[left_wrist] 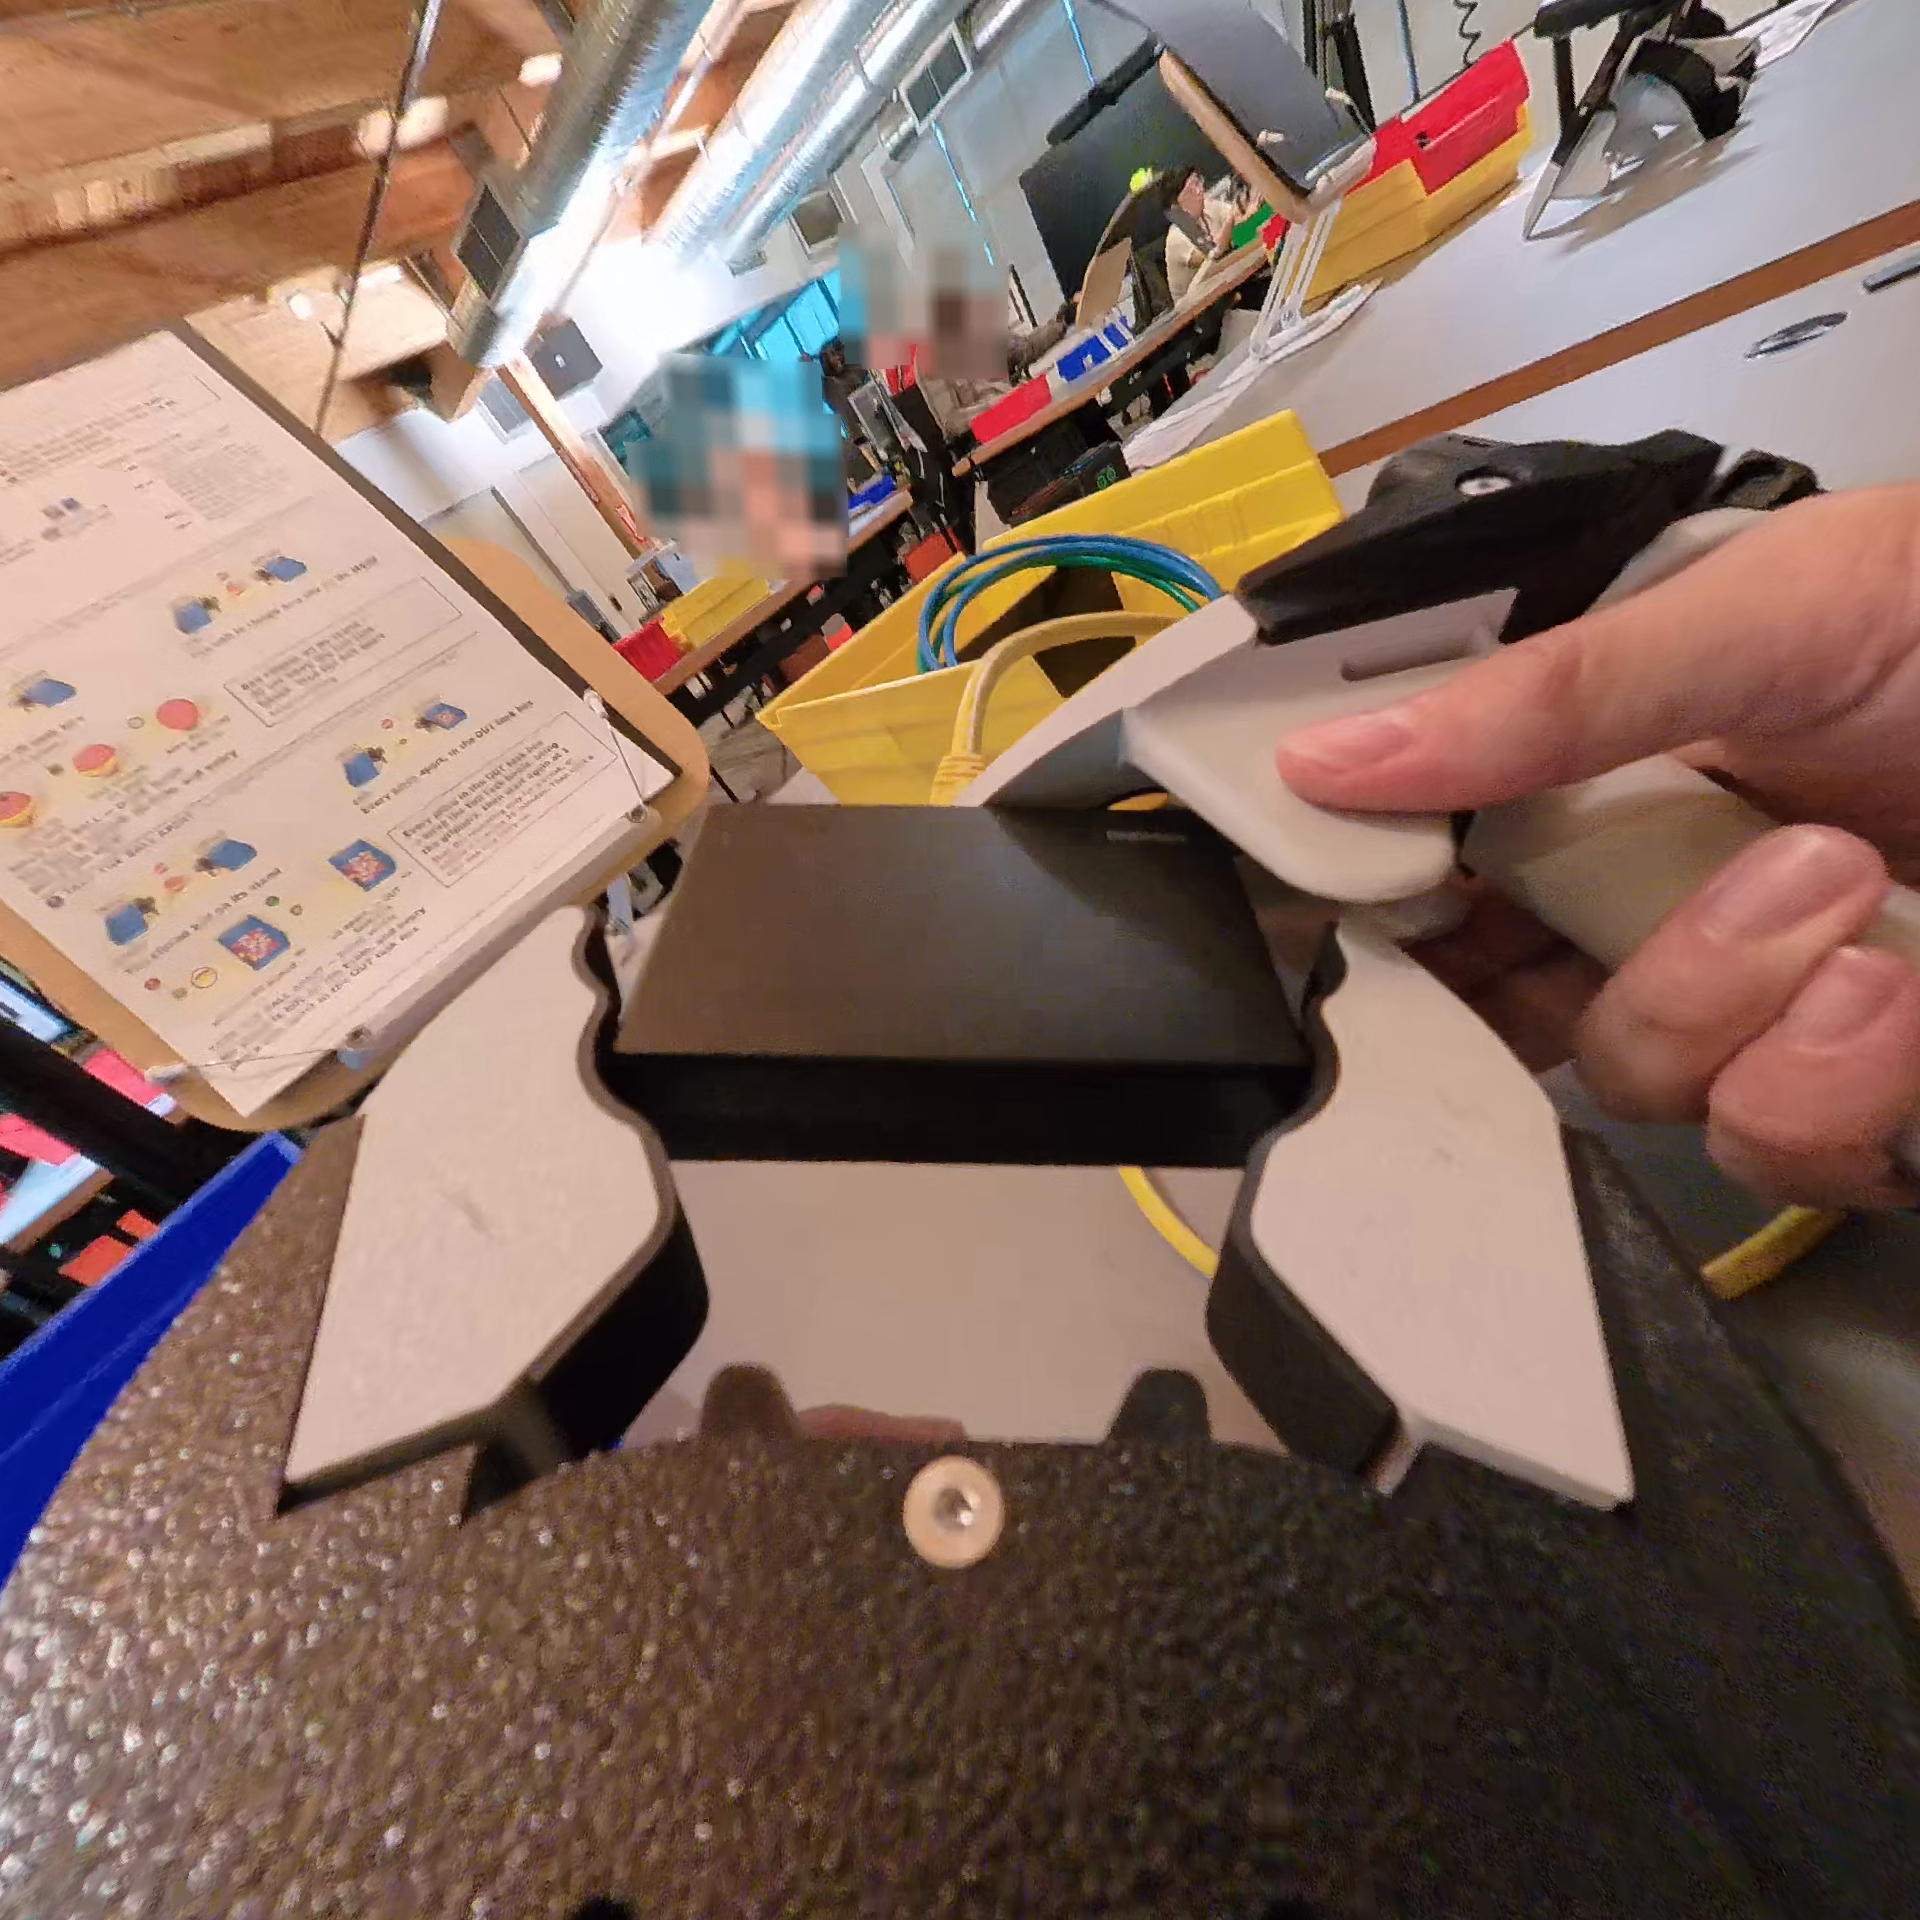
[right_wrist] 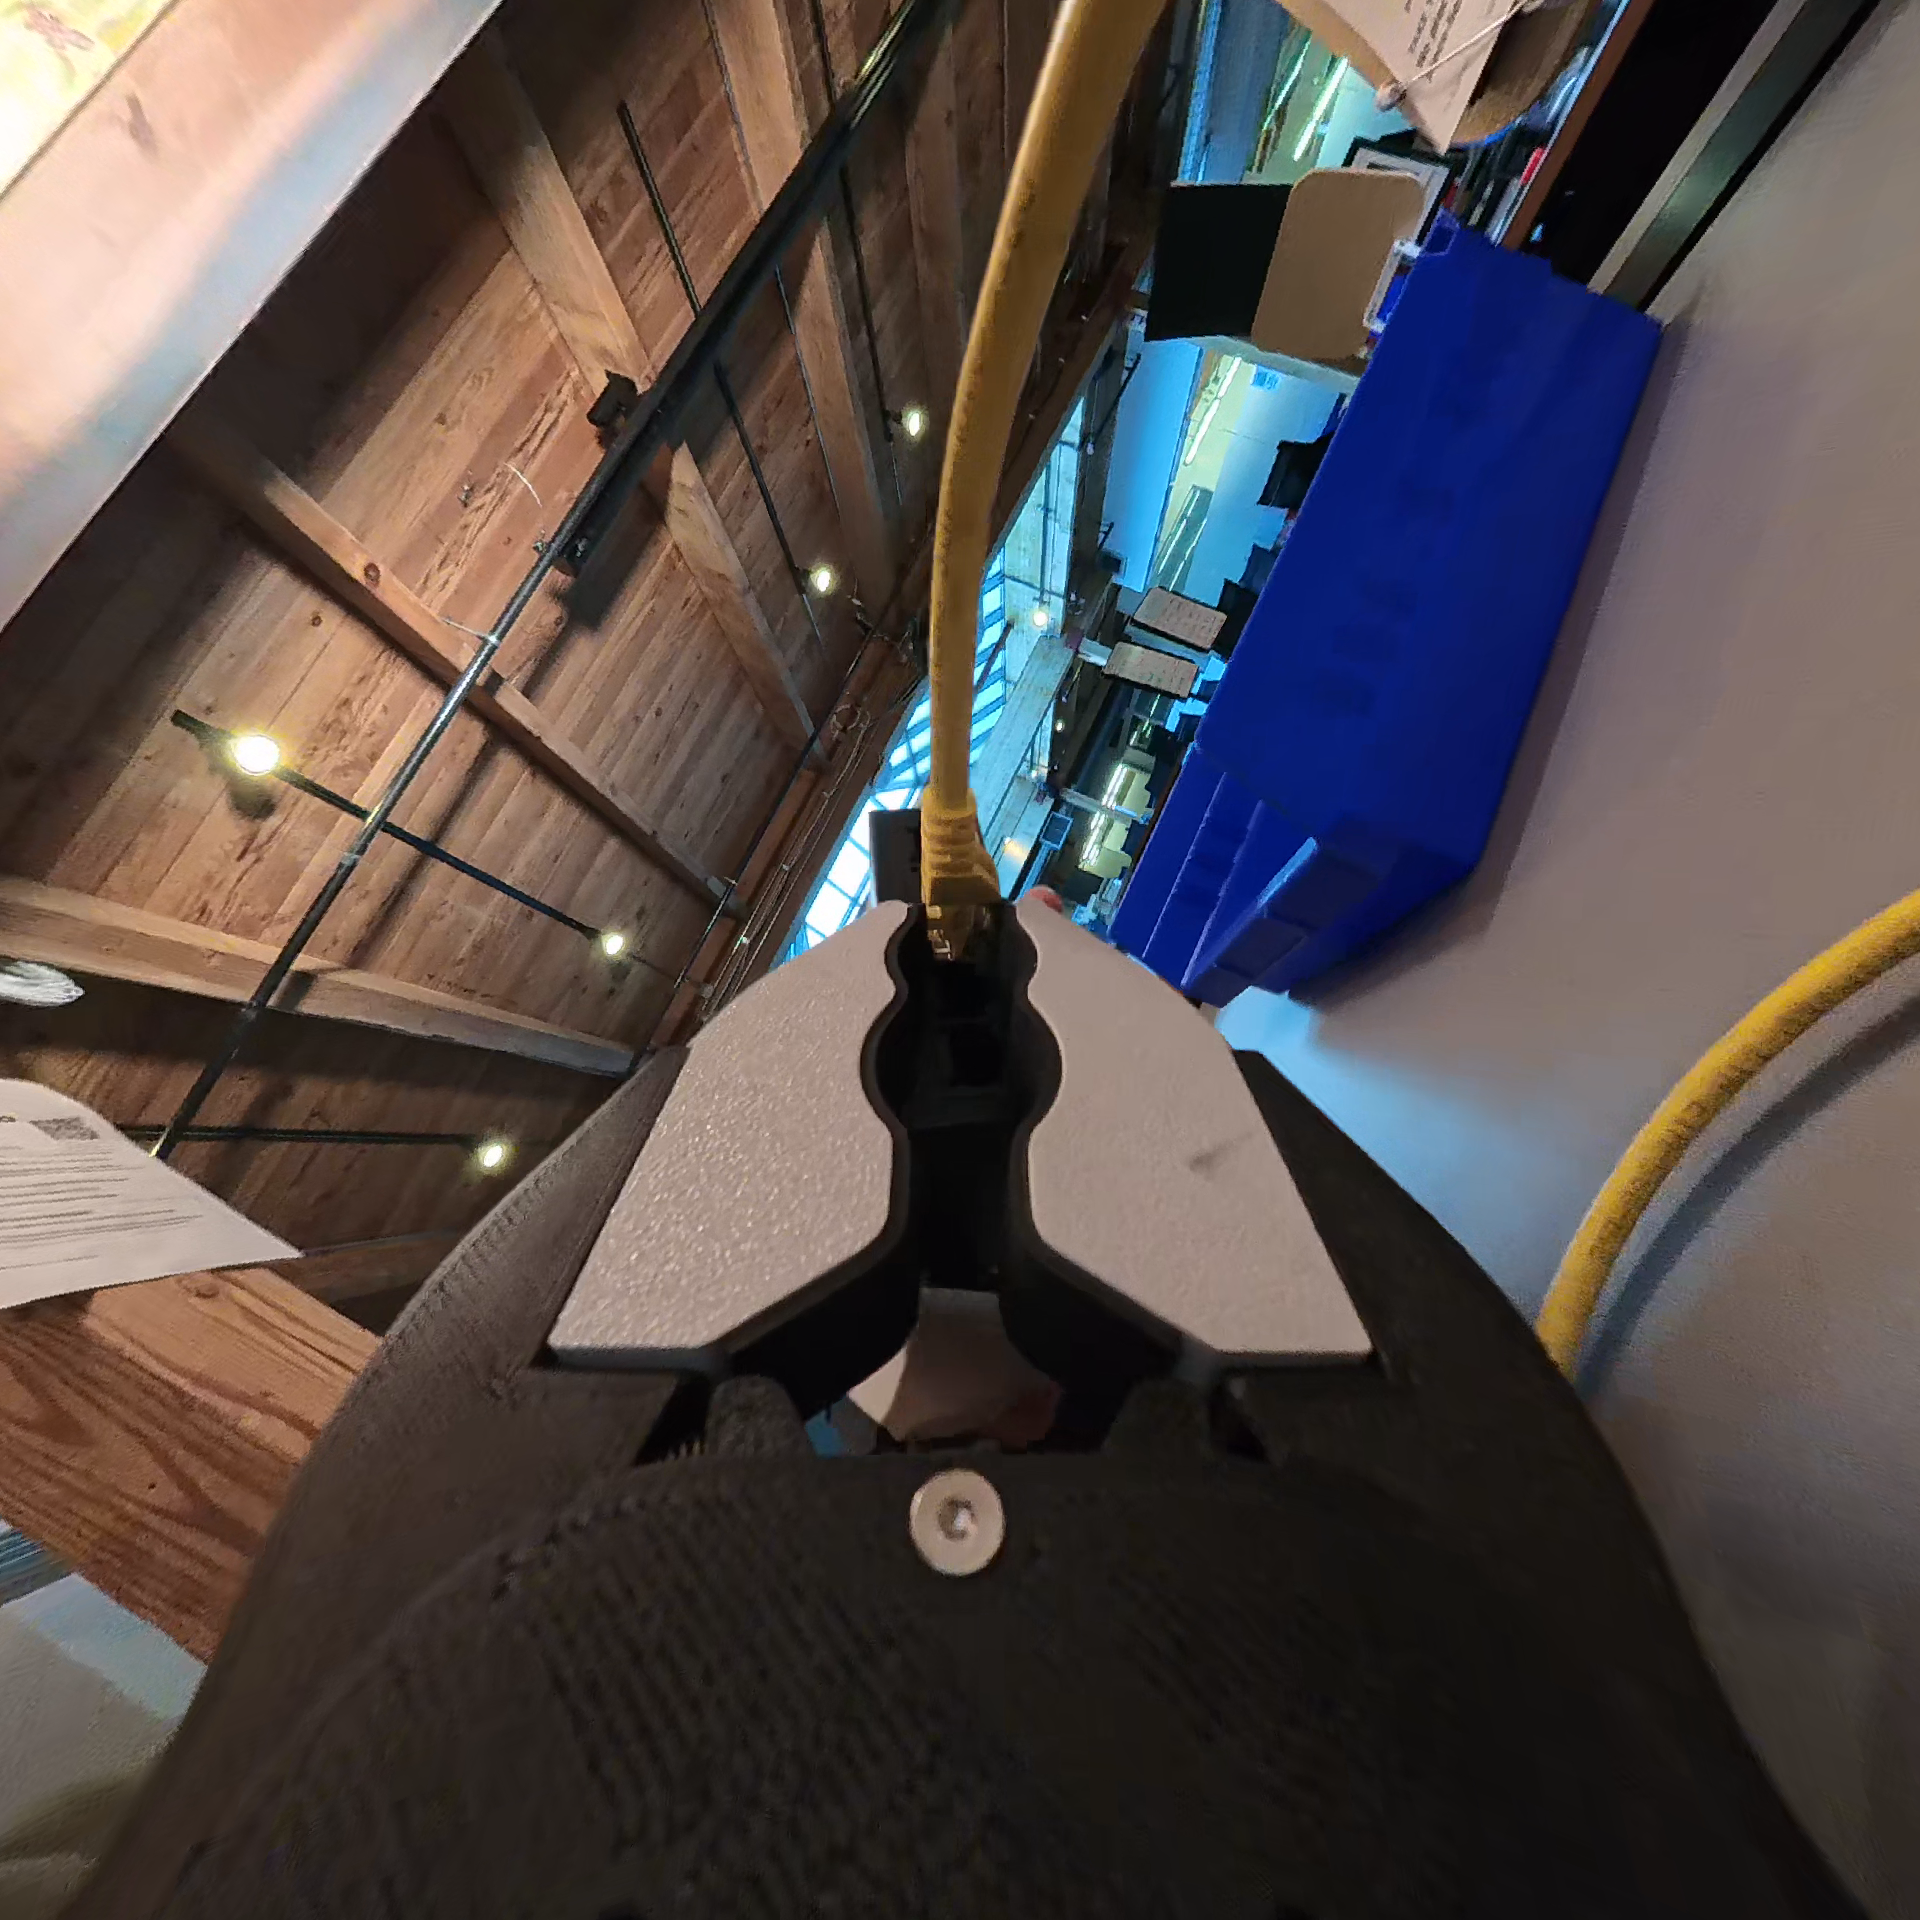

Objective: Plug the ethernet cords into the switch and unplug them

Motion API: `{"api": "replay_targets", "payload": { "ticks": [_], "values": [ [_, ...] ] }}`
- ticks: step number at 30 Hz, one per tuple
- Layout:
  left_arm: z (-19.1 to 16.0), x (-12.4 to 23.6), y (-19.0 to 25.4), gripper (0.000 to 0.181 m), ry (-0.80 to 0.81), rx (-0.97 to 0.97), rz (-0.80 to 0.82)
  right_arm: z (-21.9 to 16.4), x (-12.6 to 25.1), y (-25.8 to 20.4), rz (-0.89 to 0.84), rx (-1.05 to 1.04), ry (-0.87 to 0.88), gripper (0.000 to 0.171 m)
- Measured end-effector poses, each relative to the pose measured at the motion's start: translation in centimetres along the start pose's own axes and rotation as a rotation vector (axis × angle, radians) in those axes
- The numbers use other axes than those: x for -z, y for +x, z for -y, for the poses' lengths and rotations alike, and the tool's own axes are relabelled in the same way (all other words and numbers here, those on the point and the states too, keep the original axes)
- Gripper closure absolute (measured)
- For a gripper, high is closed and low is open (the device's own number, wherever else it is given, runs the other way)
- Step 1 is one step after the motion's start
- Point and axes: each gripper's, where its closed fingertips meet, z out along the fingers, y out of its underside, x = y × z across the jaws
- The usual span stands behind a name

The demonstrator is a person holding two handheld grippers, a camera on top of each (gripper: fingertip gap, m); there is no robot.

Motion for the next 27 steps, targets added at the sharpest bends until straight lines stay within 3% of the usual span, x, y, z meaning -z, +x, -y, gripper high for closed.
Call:
{"api": "replay_targets", "payload": {
  "ticks": [19,27],
  "values": [
    [-0.4,-0.5,0.3,0.060,-0.017,0.000,-0.009,0.4,0.4,0.6,0.020,-0.085,0.032,0.158],
    [-1.1,-1.1,0.2,0.061,-0.031,0.005,0.049,0.8,0.2,1.2,-0.004,0.024,0.002,0.160]
  ]
}}
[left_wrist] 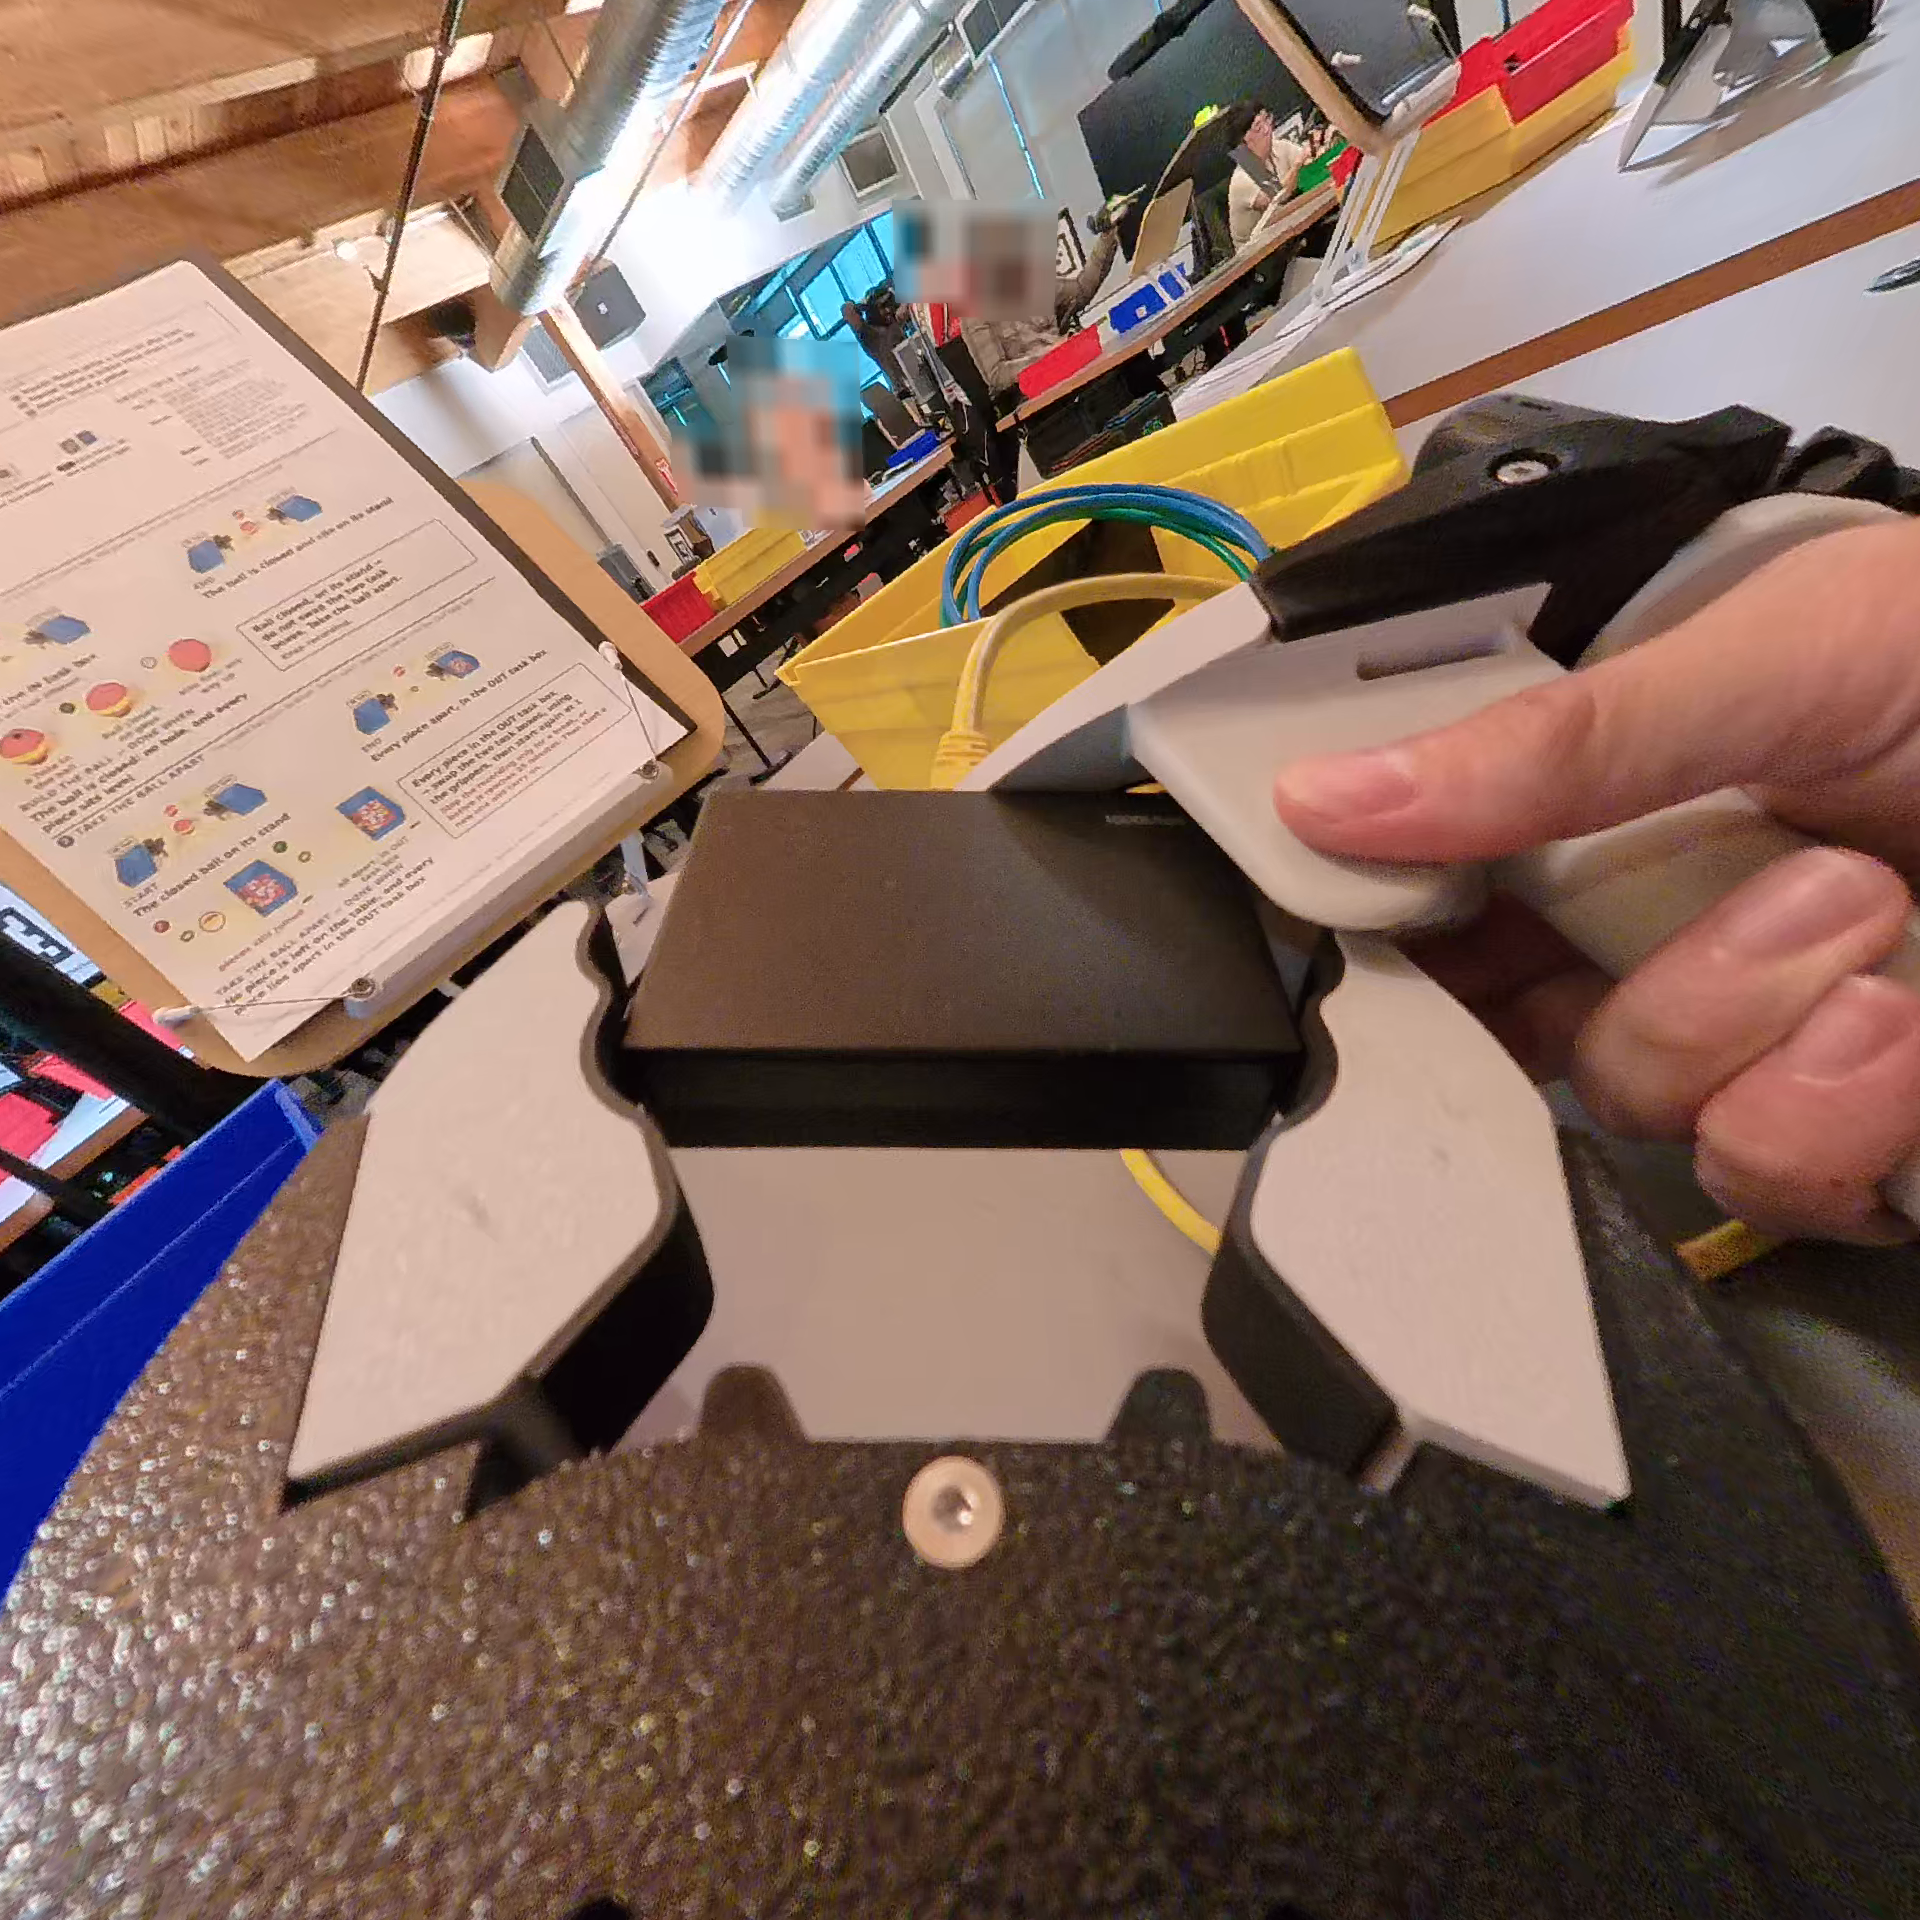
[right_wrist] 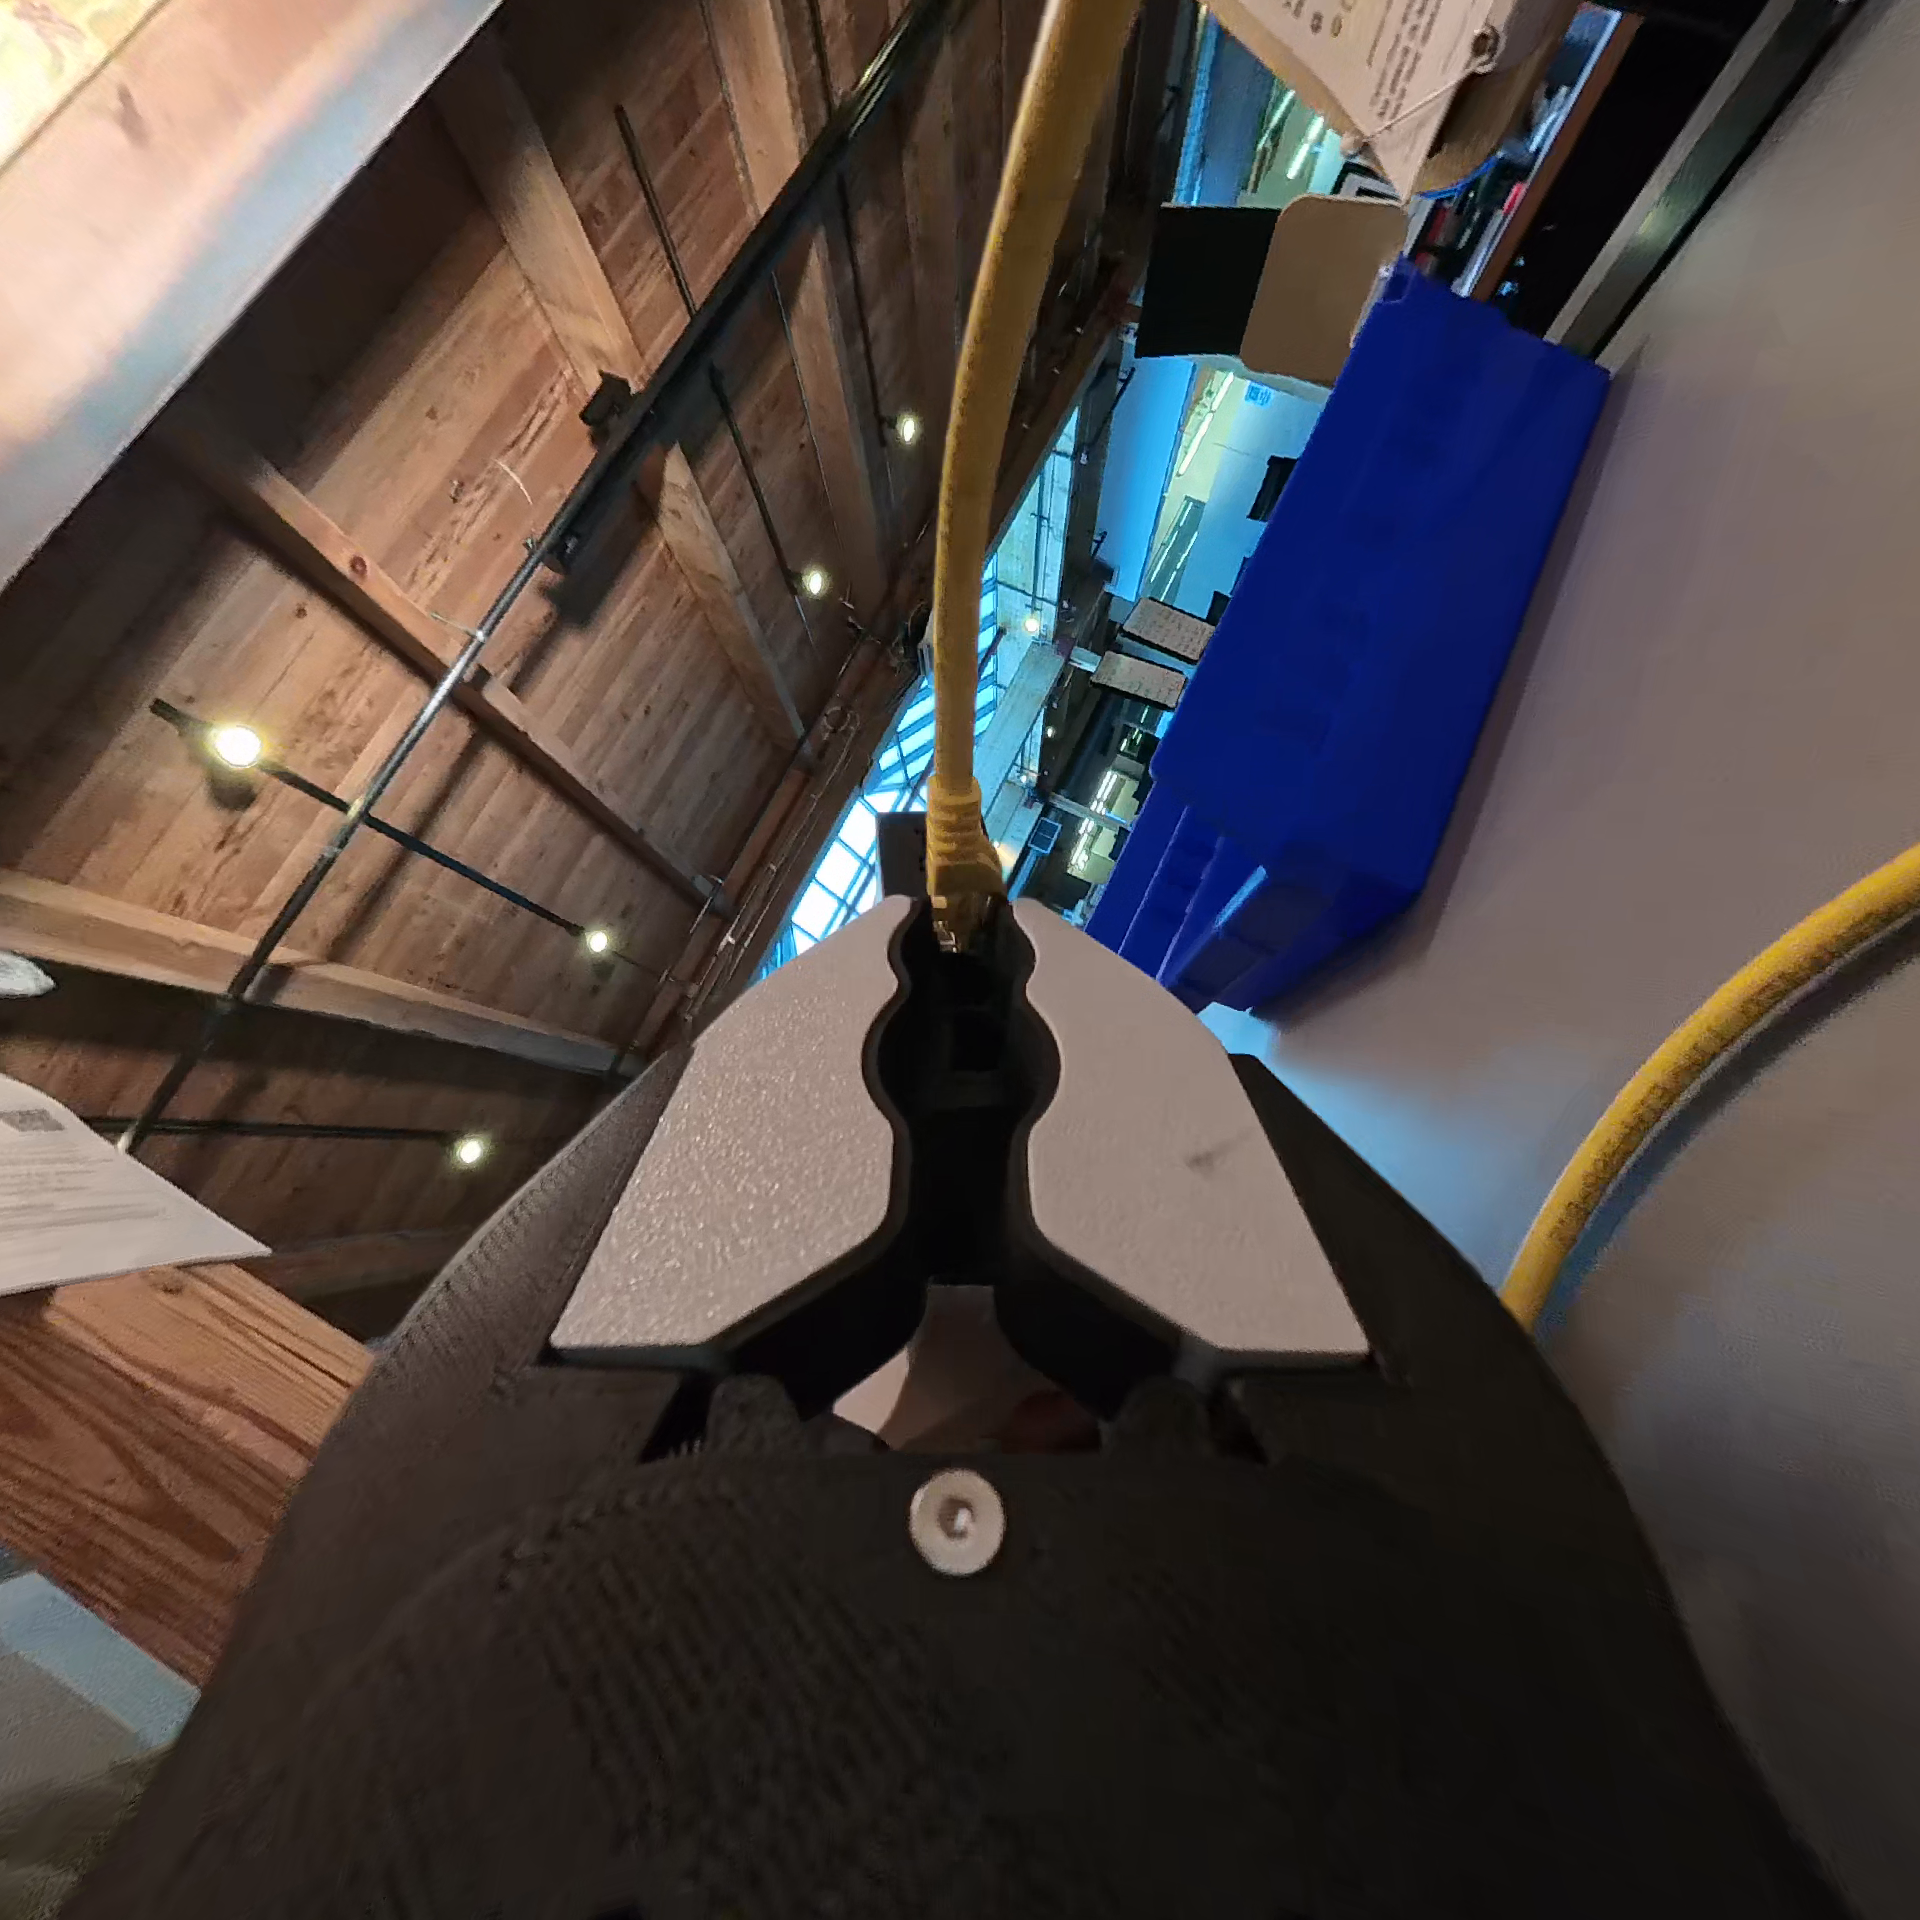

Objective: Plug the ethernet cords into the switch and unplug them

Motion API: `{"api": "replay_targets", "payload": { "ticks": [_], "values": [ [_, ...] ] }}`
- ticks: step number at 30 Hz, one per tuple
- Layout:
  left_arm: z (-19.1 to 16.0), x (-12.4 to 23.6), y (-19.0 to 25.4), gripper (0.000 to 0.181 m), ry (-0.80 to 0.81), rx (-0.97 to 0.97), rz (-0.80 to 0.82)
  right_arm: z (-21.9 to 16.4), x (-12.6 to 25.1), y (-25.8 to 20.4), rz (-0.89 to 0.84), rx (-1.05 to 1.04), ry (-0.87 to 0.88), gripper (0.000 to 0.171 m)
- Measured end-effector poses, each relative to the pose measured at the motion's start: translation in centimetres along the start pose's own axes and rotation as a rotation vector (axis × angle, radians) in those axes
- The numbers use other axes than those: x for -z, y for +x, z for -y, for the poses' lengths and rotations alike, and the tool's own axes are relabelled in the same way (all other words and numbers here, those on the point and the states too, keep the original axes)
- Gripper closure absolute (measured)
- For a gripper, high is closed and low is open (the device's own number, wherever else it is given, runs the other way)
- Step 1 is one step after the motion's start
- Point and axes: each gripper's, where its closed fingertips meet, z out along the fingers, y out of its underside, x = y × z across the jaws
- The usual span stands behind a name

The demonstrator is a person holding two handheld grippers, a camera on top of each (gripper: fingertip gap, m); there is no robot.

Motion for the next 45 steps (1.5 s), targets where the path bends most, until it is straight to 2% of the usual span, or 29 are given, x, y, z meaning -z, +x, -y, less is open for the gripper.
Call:
{"api": "replay_targets", "payload": {
  "ticks": [7,10,14,19,20,22,23,24,25,27,29,34,40,45],
  "values": [
    [0.5,0.3,-0.6,0.061,0.047,0.059,-0.001,0.0,-0.6,-0.9,-0.007,0.173,-0.063,0.161],
    [0.2,0.2,-0.6,0.061,0.053,0.084,-0.002,-0.1,-0.7,-0.6,-0.003,0.167,-0.070,0.160],
    [0.3,0.5,-0.5,0.061,0.038,-0.087,0.007,-0.5,-0.4,-0.7,0.040,0.189,-0.105,0.161],
    [0.6,0.9,-0.7,0.061,0.084,-0.045,-0.007,-0.8,-0.7,-1.4,0.044,0.250,-0.147,0.161],
    [0.9,0.9,-0.8,0.061,0.088,-0.065,0.008,-0.5,-0.7,-1.6,0.055,0.228,-0.125,0.161],
    [1.3,1.1,-0.9,0.061,0.116,-0.011,0.004,3.0,0.3,-1.8,0.072,0.171,0.047,0.163],
    [1.3,1.4,-1.2,0.061,0.135,0.049,0.007,4.2,0.7,-1.4,0.053,0.185,0.037,0.163],
    [1.2,1.5,-2.0,0.061,0.143,0.111,0.028,4.0,0.9,0.1,-0.044,0.258,-0.042,0.163],
    [1.4,1.6,-2.8,0.061,0.155,0.153,0.050,3.7,1.1,0.3,-0.068,0.315,-0.076,0.163],
    [2.1,1.8,-3.6,0.061,0.189,0.198,0.054,3.7,1.3,-1.6,-0.002,0.341,-0.059,0.163],
    [1.7,1.9,-4.2,0.061,0.152,0.157,0.071,4.0,1.4,-2.3,-0.048,0.462,-0.147,0.163],
    [0.8,2.4,-5.2,0.061,0.167,0.270,0.074,8.3,1.9,-6.6,-0.083,0.589,-0.287,0.163],
    [-0.5,2.1,-5.1,0.061,0.129,0.279,0.064,11.3,2.0,-9.5,-0.144,0.738,-0.616,0.163],
    [-0.6,1.8,-4.7,0.061,0.127,0.284,0.049,14.3,1.1,-13.2,-0.110,0.765,-0.762,0.163]
  ]
}}
